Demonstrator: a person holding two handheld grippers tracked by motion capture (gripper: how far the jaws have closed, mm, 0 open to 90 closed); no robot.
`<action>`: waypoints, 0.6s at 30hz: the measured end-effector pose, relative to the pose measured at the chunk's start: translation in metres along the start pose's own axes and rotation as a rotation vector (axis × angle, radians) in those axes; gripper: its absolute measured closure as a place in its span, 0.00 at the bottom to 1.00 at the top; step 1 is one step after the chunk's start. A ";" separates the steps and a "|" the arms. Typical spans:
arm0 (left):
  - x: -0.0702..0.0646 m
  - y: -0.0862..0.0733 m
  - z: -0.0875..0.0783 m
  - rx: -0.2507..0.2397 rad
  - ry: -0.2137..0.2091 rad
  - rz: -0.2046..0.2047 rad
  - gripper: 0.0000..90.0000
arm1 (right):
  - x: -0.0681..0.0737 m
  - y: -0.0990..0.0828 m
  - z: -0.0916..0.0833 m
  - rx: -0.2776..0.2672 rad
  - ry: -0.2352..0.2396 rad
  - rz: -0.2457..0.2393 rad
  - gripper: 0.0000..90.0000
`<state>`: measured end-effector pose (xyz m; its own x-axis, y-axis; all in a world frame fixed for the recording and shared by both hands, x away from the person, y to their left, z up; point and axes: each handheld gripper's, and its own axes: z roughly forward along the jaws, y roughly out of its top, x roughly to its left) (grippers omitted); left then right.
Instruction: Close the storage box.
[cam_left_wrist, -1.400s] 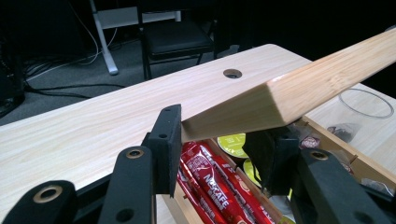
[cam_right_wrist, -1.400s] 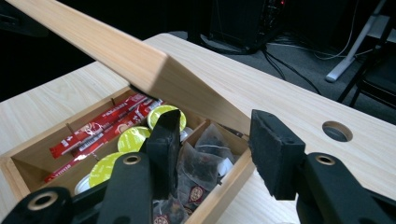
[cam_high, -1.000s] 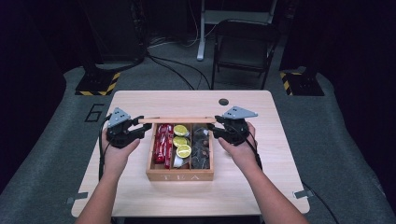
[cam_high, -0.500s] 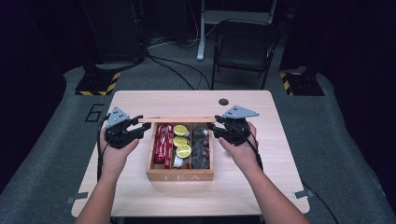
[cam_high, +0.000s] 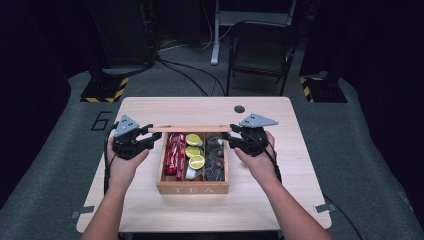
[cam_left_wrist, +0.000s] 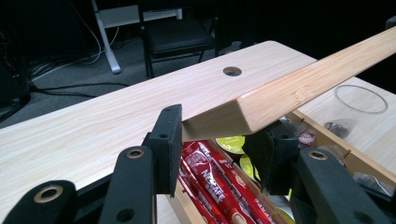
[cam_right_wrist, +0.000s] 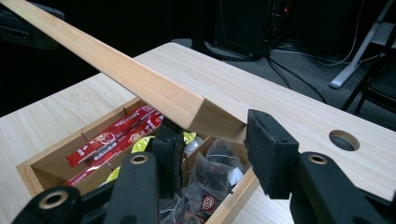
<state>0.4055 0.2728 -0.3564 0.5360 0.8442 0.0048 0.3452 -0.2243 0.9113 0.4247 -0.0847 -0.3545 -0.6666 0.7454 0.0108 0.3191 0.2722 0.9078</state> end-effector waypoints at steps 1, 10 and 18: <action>0.000 0.000 0.000 0.000 0.000 0.000 0.64 | -0.001 0.000 0.000 0.000 0.003 -0.001 0.64; -0.003 0.011 -0.007 0.083 -0.004 0.044 0.63 | -0.001 0.000 -0.006 0.007 0.035 0.028 0.65; -0.005 0.006 -0.012 0.067 -0.018 0.052 0.63 | 0.001 -0.002 -0.013 0.003 0.048 0.012 0.67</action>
<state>0.3954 0.2735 -0.3459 0.5682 0.8218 0.0429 0.3672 -0.2999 0.8805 0.4148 -0.0924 -0.3512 -0.6943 0.7185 0.0418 0.3295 0.2656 0.9060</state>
